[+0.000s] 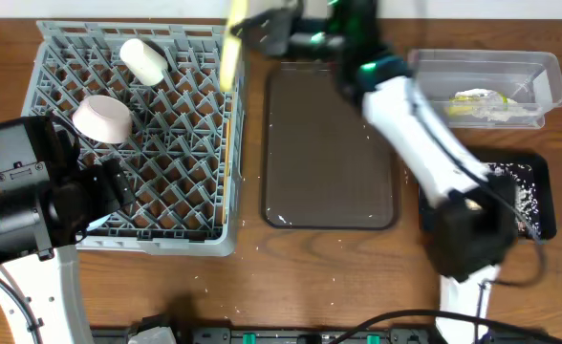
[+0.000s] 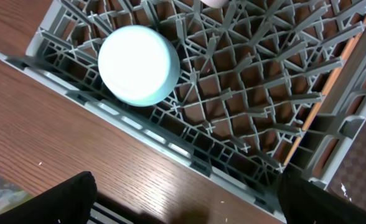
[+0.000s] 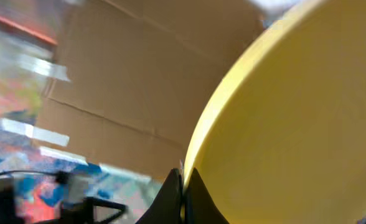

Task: Sort waste into correct bins and load items into the dishwasher
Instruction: 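Carry the emptied yellow plate left over to the dish rack, then stand the yellow plate upright in the rack and open the right gripper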

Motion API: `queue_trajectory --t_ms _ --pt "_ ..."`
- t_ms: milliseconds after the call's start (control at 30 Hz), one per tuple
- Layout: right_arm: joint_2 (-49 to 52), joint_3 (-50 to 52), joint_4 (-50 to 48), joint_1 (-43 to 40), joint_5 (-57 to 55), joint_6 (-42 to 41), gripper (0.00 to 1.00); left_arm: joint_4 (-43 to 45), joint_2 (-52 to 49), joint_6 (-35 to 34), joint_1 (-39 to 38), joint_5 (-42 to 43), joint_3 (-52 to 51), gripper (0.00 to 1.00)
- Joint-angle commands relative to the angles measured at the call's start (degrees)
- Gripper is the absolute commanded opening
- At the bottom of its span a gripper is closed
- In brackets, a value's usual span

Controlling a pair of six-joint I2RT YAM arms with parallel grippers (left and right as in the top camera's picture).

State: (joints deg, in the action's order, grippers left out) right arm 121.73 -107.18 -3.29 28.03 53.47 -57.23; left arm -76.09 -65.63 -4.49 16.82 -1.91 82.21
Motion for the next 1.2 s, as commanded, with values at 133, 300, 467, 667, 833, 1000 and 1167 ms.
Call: queue_trajectory --t_ms 133,300,467,667,833,1000,1167 --pt "6.8 -0.3 -0.4 2.5 0.0 -1.6 0.01 -0.2 0.1 -0.5 -0.1 -0.7 0.8 0.94" --pt "6.4 -0.4 -0.2 2.0 0.6 0.1 0.5 -0.2 0.1 -0.5 -0.1 -0.7 0.8 0.94" --pt "3.7 -1.2 3.1 -0.6 1.2 2.9 0.87 -0.2 0.1 -0.5 -0.1 -0.7 0.8 0.94" --pt "-5.5 -3.1 27.5 -6.5 -9.5 16.9 0.99 -0.2 0.1 -0.5 -0.1 -0.7 0.8 0.94" --pt "-15.9 -3.4 53.5 -12.2 -28.8 28.9 0.99 -0.2 0.1 -0.5 -0.1 -0.7 0.8 0.94" --pt "-24.9 -3.4 74.4 -19.8 -31.2 40.0 0.98 -0.2 0.1 -0.5 -0.1 -0.7 0.8 0.94" --pt "-33.2 -3.4 90.4 -23.9 -33.6 46.9 0.93 -0.2 0.1 -0.5 -0.1 -0.7 0.8 0.94"
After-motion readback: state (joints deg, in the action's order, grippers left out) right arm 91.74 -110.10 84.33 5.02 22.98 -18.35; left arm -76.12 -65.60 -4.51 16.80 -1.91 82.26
